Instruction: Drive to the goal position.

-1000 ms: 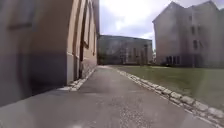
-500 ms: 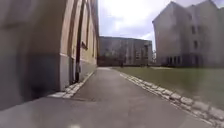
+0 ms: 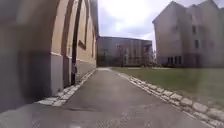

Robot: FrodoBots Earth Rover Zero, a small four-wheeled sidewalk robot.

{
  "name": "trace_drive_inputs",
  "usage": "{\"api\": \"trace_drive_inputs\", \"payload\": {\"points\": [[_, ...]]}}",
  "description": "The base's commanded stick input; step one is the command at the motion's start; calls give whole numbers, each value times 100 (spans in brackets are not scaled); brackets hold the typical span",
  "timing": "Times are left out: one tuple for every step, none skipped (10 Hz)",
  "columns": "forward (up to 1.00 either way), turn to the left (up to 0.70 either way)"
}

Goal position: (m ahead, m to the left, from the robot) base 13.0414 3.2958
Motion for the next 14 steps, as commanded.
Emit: {"api": "trace_drive_inputs", "payload": {"points": [[70, 3], [70, 3], [70, 3], [70, 3], [70, 3], [70, 3], [70, 3], [62, 3], [0, 0], [0, 0], [0, 0], [0, 0], [0, 0], [0, 0]]}}
